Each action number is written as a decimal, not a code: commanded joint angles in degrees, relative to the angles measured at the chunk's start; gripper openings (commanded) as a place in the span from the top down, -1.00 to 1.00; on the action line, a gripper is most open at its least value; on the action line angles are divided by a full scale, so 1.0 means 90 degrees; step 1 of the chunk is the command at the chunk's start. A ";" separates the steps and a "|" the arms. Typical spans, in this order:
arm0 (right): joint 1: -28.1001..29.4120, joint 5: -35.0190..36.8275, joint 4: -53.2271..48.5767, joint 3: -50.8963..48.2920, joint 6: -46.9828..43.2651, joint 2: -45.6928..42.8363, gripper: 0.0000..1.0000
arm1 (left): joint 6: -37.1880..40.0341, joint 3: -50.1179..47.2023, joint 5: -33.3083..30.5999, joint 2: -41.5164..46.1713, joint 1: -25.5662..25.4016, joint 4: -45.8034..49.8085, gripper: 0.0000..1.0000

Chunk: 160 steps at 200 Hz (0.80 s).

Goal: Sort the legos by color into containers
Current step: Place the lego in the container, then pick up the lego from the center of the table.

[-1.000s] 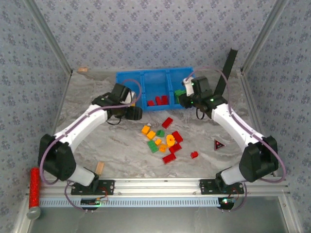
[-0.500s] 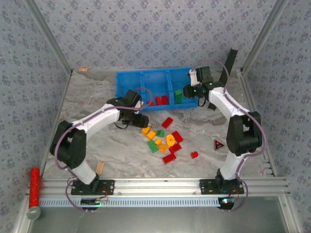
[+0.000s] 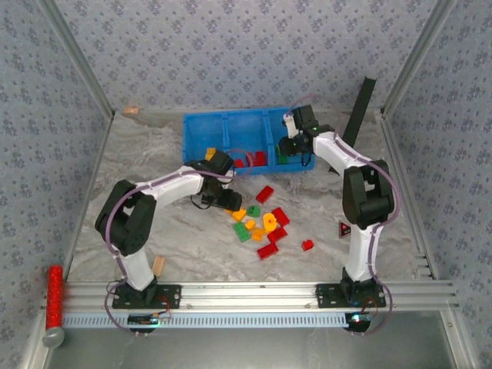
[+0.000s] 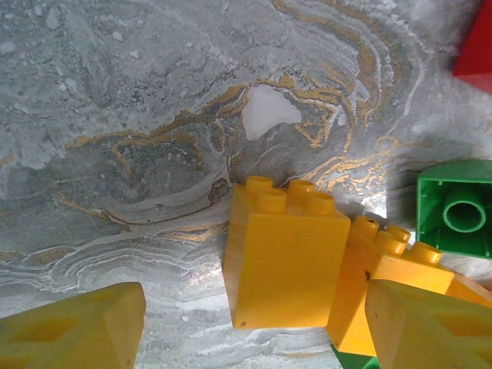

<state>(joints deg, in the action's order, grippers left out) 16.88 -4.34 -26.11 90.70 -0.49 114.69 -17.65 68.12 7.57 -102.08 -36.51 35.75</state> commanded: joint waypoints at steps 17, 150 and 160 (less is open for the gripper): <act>-0.0003 0.0192 -0.0287 0.0289 -0.0173 0.0118 0.12 | -0.0026 0.0120 0.0125 -0.0199 -0.0045 -0.0113 -0.50; 0.0142 0.0418 -0.0556 -0.0084 -0.0250 -0.0706 -0.17 | -0.0168 -0.0295 -0.0063 -0.0374 0.0183 -0.0405 -0.34; 0.0145 0.0438 -0.0567 -0.0123 -0.0238 -0.0759 -0.18 | -0.0174 -0.0374 -0.0032 -0.0349 0.0226 -0.0446 -0.32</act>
<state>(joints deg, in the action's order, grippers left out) 17.80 -1.87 -29.23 90.56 -2.24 110.67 -18.74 66.85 7.88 -104.33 -35.66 31.88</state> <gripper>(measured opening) 0.583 0.670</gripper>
